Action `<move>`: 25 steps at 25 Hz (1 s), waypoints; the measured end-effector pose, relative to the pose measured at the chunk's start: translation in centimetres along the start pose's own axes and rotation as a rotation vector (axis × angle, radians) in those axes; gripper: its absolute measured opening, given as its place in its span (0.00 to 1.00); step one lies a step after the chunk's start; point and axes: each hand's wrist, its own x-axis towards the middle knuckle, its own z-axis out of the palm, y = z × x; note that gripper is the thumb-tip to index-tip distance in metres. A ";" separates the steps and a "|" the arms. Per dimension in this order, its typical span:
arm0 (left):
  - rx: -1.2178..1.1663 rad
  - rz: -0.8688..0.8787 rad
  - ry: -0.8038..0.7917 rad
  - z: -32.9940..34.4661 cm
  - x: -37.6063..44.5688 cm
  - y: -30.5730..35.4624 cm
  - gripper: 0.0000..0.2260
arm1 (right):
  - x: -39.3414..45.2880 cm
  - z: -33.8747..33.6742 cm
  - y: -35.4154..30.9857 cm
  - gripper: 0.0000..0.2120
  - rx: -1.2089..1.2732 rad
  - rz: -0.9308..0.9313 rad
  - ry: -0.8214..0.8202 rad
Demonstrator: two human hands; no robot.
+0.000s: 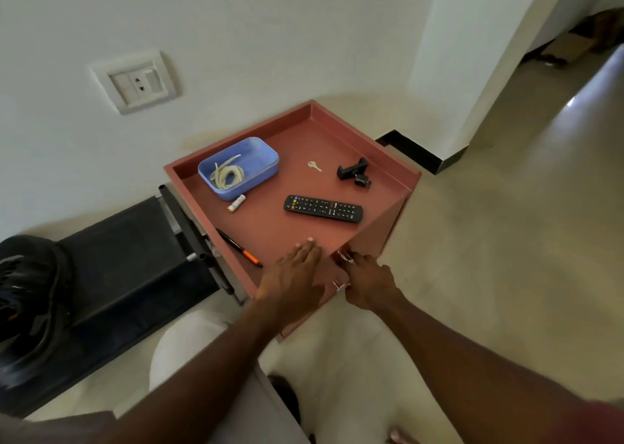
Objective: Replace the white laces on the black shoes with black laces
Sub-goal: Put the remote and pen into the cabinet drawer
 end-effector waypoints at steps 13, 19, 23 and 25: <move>0.137 0.002 -0.102 1.4 -2.7 2.0 0.45 | -5.3 0.4 2.9 0.28 -0.016 0.050 0.065; 0.165 0.103 -0.272 3.4 -3.2 5.1 0.48 | -7.6 0.1 3.1 0.45 -0.137 -0.193 0.244; 0.196 0.147 -0.359 4.1 -4.0 5.6 0.52 | -8.6 0.0 3.4 0.39 -0.162 -0.187 0.144; 0.207 0.221 -0.392 4.0 -4.7 5.9 0.51 | -9.4 -0.2 4.4 0.29 -0.138 -0.188 0.136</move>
